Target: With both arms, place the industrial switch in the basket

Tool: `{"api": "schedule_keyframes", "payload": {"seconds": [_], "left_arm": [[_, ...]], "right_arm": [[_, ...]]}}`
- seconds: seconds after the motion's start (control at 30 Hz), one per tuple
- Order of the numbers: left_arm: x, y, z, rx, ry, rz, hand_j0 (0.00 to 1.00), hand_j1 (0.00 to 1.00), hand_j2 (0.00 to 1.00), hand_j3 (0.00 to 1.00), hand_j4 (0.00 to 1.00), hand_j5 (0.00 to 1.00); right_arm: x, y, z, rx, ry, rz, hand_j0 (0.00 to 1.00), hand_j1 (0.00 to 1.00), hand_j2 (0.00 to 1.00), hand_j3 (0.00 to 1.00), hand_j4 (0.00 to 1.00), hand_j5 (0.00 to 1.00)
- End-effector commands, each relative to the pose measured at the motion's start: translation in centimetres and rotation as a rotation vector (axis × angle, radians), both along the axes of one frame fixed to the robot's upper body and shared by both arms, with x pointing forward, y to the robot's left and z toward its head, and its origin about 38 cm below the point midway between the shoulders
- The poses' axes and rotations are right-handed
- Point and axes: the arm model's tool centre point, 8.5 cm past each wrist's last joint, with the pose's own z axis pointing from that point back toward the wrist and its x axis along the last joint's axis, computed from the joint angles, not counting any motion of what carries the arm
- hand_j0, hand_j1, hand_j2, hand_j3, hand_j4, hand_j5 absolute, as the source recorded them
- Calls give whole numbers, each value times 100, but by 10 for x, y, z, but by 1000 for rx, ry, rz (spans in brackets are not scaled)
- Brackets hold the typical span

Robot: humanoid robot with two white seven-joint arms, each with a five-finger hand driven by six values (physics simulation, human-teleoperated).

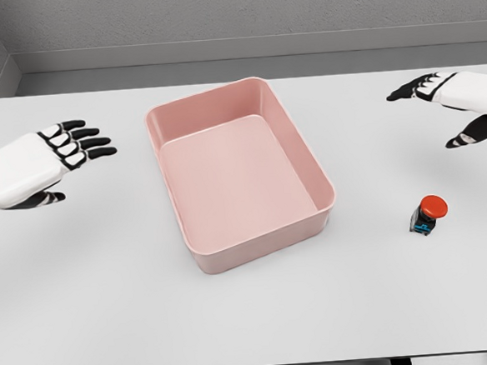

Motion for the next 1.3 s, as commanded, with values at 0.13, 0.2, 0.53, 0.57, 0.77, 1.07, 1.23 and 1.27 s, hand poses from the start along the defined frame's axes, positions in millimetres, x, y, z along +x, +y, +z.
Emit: {"api": "schedule_keyframes", "payload": {"seconds": [0.13, 0.2, 0.53, 0.57, 0.77, 1.07, 1.23, 1.27], "left_arm": [[3, -3, -8, 2, -10, 7, 100, 100, 100, 100, 100, 100], [8, 7, 1, 0, -38, 39, 100, 100, 100, 100, 100, 100], [51, 26, -42, -71, 14, 197, 100, 100, 100, 100, 100, 100], [53, 24, -43, -69, 19, 194, 100, 100, 100, 100, 100, 100], [72, 23, -65, 26, 86, 218, 100, 100, 100, 100, 100, 100], [86, 40, -59, 23, 79, 278, 100, 100, 100, 100, 100, 100], [95, 45, -64, 5, 93, 313, 100, 100, 100, 100, 100, 100], [95, 45, -66, 5, 97, 318, 100, 100, 100, 100, 100, 100]], "right_arm": [[-6, 8, 3, -10, 2, 32, 100, 100, 100, 100, 100, 100], [-7, 2, 6, -17, -2, 20, 100, 100, 100, 100, 100, 100], [-14, -12, -1, -46, 23, -7, 100, 100, 100, 100, 100, 100], [-16, -16, -2, -52, 31, -15, 100, 100, 100, 100, 100, 100], [-30, -31, -14, -81, 73, -38, 100, 100, 100, 100, 100, 100], [-50, -21, -34, -88, 134, 8, 100, 100, 100, 100, 100, 100], [-58, -14, -44, -85, 162, 34, 100, 100, 100, 100, 100, 100], [-60, -11, -45, -84, 164, 43, 100, 100, 100, 100, 100, 100]]}}
